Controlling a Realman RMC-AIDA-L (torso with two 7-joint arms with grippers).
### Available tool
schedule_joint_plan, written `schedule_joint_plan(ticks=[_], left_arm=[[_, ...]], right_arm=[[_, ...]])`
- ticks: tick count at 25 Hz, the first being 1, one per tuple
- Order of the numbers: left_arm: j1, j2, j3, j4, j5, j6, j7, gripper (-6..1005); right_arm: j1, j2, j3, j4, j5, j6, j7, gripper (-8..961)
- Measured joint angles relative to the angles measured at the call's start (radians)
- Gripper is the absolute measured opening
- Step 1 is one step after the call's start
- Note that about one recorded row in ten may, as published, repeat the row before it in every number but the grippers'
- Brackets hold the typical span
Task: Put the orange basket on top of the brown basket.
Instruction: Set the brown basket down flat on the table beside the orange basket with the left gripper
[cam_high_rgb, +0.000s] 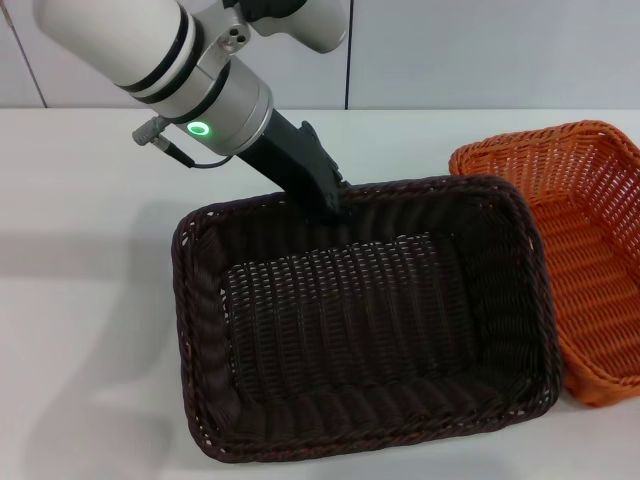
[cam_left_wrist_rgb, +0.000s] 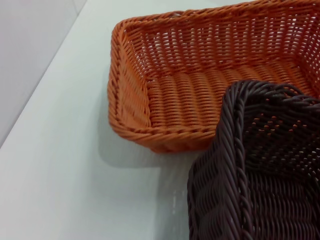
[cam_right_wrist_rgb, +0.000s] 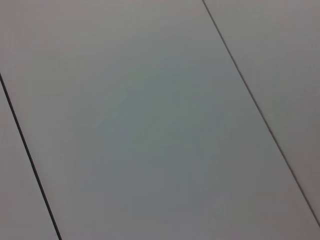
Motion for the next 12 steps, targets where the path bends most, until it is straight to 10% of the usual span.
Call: schedule_joint_plan(ticks=[12], left_arm=[[0.028,0.0,0.006,-0.001,0.001,0.001,-0.004,412]], right_arm=[[0.005,-0.001,0.002,-0.001,0.0,0.0,0.001,611]])
